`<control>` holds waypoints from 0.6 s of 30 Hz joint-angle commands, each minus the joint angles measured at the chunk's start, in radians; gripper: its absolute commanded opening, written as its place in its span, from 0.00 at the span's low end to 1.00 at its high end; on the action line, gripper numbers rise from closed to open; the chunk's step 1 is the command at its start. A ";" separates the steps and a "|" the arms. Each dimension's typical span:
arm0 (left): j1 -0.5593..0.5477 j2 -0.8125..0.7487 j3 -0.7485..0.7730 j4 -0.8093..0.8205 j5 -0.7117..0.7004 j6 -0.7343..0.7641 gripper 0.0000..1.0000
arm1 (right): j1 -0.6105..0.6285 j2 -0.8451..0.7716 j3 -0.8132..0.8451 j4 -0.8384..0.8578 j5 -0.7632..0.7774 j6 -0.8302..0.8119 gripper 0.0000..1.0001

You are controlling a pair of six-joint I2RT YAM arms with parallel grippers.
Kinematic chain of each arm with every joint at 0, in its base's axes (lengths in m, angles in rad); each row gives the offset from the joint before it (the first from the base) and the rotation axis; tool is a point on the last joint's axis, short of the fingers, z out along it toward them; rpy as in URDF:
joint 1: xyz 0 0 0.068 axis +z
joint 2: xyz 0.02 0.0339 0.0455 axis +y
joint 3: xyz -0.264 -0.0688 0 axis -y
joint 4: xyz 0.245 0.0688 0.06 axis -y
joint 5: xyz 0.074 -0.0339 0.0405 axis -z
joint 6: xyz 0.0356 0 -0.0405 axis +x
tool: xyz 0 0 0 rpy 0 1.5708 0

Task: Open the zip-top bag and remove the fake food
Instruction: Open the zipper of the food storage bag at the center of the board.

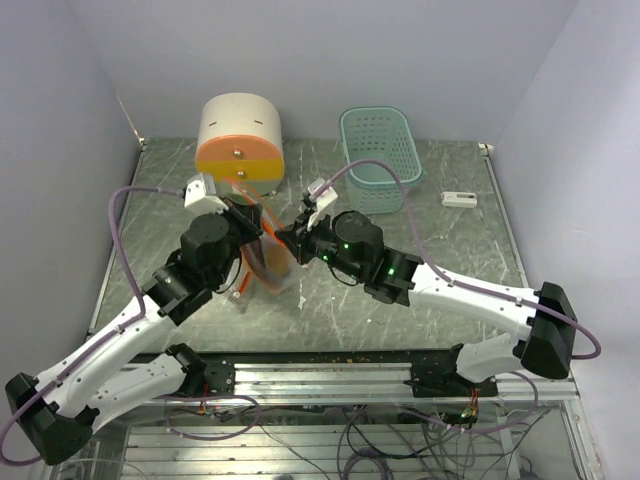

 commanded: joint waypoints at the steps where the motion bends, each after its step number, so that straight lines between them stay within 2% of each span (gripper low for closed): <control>1: 0.026 0.097 0.167 -0.062 0.087 0.151 0.07 | 0.017 -0.070 0.016 0.059 0.016 0.018 0.00; 6: 0.026 0.300 0.269 -0.064 0.225 0.191 0.07 | -0.041 -0.149 -0.130 0.006 0.101 0.099 0.00; 13: 0.018 0.403 0.109 0.132 0.289 0.127 0.07 | -0.212 -0.222 -0.373 -0.087 0.095 0.244 0.00; 18: -0.043 0.466 0.076 0.211 0.279 0.115 0.07 | -0.260 -0.300 -0.494 -0.135 0.138 0.281 0.00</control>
